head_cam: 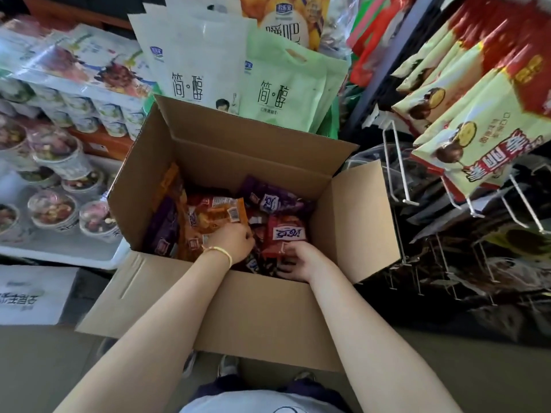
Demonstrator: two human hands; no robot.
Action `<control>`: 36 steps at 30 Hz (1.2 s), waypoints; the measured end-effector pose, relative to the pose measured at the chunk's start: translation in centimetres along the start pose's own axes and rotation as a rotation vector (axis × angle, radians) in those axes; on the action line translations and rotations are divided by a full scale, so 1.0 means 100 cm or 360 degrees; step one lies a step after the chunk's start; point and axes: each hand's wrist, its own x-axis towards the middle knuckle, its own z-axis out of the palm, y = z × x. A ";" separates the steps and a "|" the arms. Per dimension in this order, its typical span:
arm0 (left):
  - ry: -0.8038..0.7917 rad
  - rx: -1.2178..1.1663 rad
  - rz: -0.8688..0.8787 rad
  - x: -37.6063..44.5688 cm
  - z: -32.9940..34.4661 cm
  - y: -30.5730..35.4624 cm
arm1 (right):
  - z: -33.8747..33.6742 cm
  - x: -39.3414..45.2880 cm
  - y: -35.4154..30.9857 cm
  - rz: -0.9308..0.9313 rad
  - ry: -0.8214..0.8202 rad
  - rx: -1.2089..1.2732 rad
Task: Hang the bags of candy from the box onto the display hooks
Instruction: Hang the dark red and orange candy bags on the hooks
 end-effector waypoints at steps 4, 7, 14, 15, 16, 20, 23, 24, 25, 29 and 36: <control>0.0078 -0.0077 0.0031 -0.002 -0.001 0.000 | 0.001 0.000 -0.003 -0.0105 -0.0049 0.0031; 0.0181 -0.0209 0.0154 -0.001 0.001 -0.002 | 0.003 -0.009 -0.018 -0.0332 -0.0086 0.0093; 0.0743 -0.0432 0.0476 -0.009 -0.017 0.017 | 0.003 -0.082 -0.059 -0.0950 -0.0256 -0.0347; 0.0860 -0.0487 0.0489 -0.014 -0.025 0.023 | 0.003 -0.094 -0.063 -0.1056 -0.0231 -0.0439; 0.0933 -0.0535 0.0485 -0.020 -0.035 0.030 | 0.004 -0.106 -0.066 -0.1166 -0.0188 -0.0503; 0.1061 -0.0878 0.0532 -0.050 -0.066 0.071 | -0.003 -0.145 -0.073 -0.1519 -0.0175 -0.0608; 0.0890 -0.1523 0.0350 -0.064 -0.085 0.105 | -0.015 -0.171 -0.066 -0.1538 -0.0362 -0.0949; 0.0852 -0.1604 0.0319 -0.067 -0.090 0.115 | -0.021 -0.178 -0.062 -0.1539 -0.0424 -0.1030; 0.0792 -0.1670 0.0335 -0.072 -0.096 0.125 | -0.026 -0.184 -0.059 -0.1560 -0.0463 -0.1041; 0.0659 -0.1534 0.0712 -0.097 -0.108 0.165 | -0.063 -0.205 -0.060 -0.1818 -0.0250 -0.0723; 0.1452 -0.0795 0.1274 -0.120 -0.078 0.253 | -0.158 -0.224 -0.061 -0.1738 -0.0239 -0.0119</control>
